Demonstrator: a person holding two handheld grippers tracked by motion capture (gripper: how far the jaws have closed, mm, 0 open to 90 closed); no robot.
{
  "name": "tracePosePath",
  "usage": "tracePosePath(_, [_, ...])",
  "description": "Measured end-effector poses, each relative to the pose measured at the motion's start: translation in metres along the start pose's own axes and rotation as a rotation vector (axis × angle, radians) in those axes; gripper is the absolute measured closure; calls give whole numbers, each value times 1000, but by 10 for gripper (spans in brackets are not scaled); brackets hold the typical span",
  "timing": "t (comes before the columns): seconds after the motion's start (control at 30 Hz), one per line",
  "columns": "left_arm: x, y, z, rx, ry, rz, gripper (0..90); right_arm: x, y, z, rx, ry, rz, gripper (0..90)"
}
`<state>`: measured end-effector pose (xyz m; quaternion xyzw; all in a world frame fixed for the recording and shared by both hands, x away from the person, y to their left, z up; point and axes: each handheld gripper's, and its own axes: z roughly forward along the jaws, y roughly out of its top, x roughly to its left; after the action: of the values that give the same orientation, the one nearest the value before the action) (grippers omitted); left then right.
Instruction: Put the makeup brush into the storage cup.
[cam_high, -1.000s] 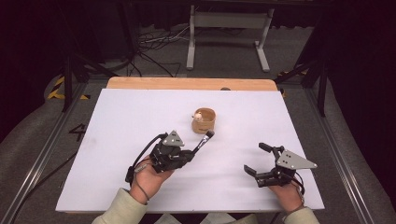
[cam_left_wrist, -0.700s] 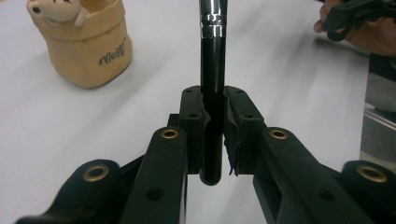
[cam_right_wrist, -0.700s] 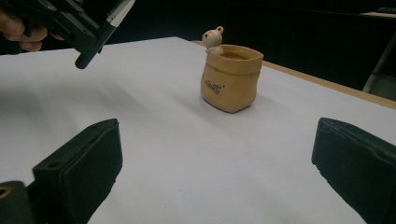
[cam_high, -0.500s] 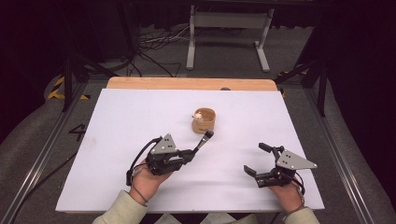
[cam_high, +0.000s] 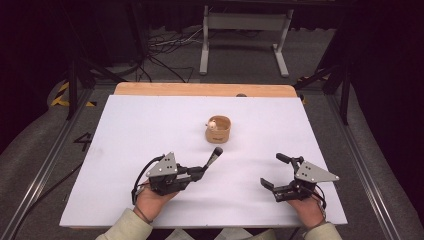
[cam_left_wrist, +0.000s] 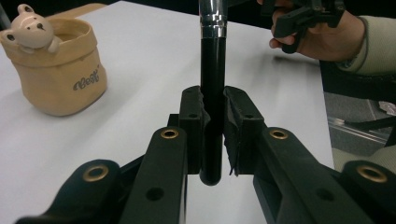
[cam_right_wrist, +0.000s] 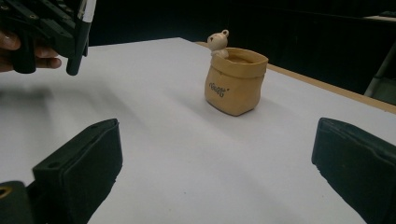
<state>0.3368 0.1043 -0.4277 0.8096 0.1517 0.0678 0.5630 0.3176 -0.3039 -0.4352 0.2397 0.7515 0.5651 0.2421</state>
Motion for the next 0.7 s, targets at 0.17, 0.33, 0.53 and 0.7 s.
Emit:
tracePosePath(0.17, [-2,-8,0,-34,-21,3,786,2,1,1,3,11,-10,20])
tracePosePath(0.33, [-1,-14,2,-64,-44,12,785,3,1,2,4,12,-12,20])
tracePosePath(0.53, [4,-20,4,-91,-72,17,786,5,2,4,12,19,-20,20])
tracePosePath(0.7, [6,-20,5,-95,-90,-6,786,7,3,6,21,24,-26,20])
